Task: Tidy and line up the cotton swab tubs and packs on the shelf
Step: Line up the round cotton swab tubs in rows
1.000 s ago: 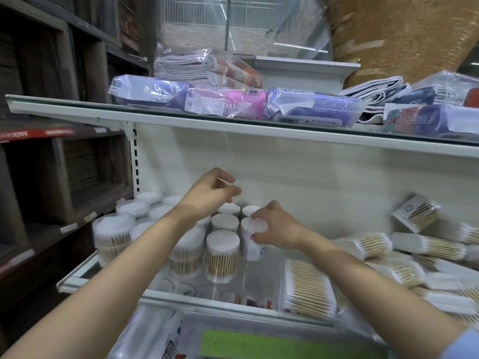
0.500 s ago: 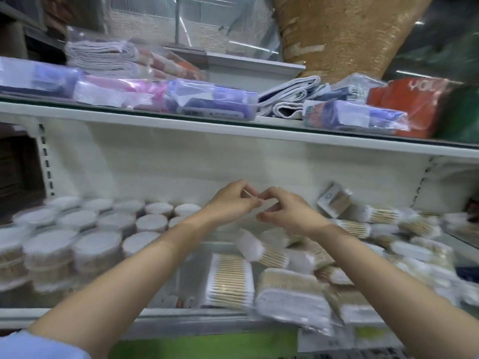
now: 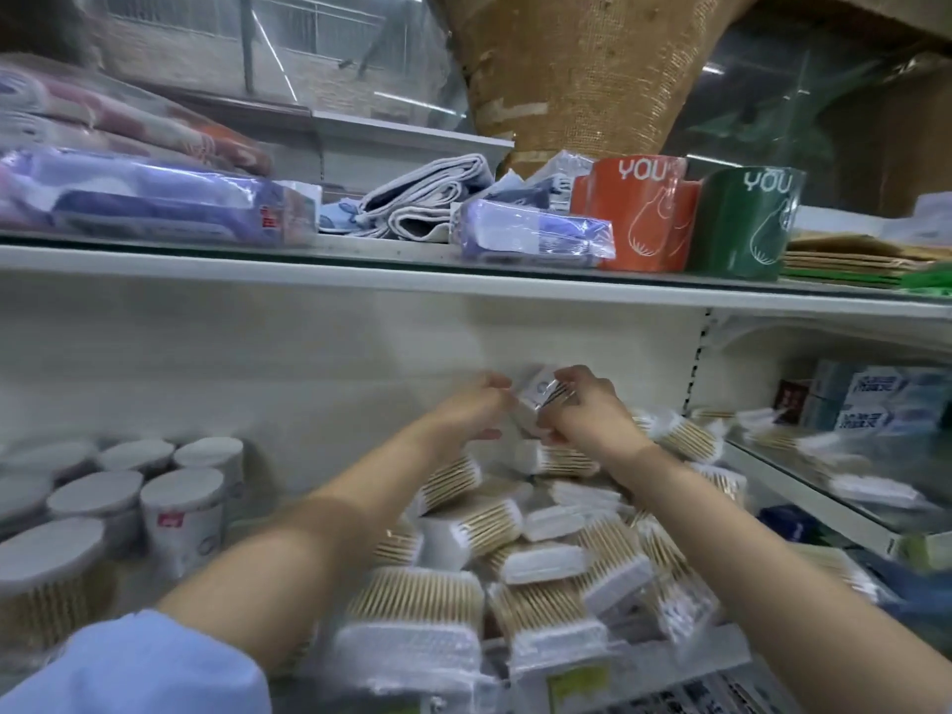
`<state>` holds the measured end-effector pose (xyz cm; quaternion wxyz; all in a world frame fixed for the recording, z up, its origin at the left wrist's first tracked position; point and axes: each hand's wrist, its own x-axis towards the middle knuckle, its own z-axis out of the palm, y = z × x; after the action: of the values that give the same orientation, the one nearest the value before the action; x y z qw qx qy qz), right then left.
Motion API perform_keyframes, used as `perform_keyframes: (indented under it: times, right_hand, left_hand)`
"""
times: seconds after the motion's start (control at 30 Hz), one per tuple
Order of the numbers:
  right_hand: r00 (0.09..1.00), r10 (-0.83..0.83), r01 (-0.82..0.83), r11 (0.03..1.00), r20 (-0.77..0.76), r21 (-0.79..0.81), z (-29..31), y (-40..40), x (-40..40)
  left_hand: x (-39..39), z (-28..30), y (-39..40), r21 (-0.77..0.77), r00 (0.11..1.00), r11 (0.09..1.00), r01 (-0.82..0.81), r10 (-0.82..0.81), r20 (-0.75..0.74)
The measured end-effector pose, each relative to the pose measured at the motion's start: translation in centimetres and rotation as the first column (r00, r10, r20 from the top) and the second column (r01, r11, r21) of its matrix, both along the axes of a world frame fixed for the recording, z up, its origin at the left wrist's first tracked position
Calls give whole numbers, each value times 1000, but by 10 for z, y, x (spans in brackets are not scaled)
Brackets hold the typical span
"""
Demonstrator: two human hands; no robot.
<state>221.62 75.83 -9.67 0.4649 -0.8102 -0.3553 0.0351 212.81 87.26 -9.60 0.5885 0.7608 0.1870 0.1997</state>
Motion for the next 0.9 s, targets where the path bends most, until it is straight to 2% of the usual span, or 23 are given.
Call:
perform_keyframes:
  times: [0.1,0.2,0.33,0.47,0.57,0.67,0.77,0.9]
  right_hand:
    - [998,31,-31,1000,-49,-5,0,-2,3]
    - [990,93,-91,996,-102,21,-2,-3,-1]
    - [992,107,-109,994,59,21,-1,-3,-9]
    - [994,93,-99,991,65,93,4,-2,-20]
    - [988,141,-145,987,65,73,2,6,-33]
    - [976,216,-215,969,10,120,-1,19,-52]
    - [935,338,-313,928,-104,203,0,31,-73]
    - [839,489,-412,857,-239,308,-1,42,-97]
  left_hand:
    - [11,3,-9,-133,999,991,3,2,38]
    - [18,3,-14,-171,999,985,8,1,50]
    - [13,0,-10,-199,998,979,31,-19,62]
    - [-8,-2,16,-254,996,967,-17,39,80]
    - [-30,0,28,-271,989,963,-8,48,142]
    - [-58,1,33,-215,978,977,11,34,204]
    - [-85,2,46,-166,977,986,-20,54,205]
    - [-116,3,61,-220,957,976,9,55,283]
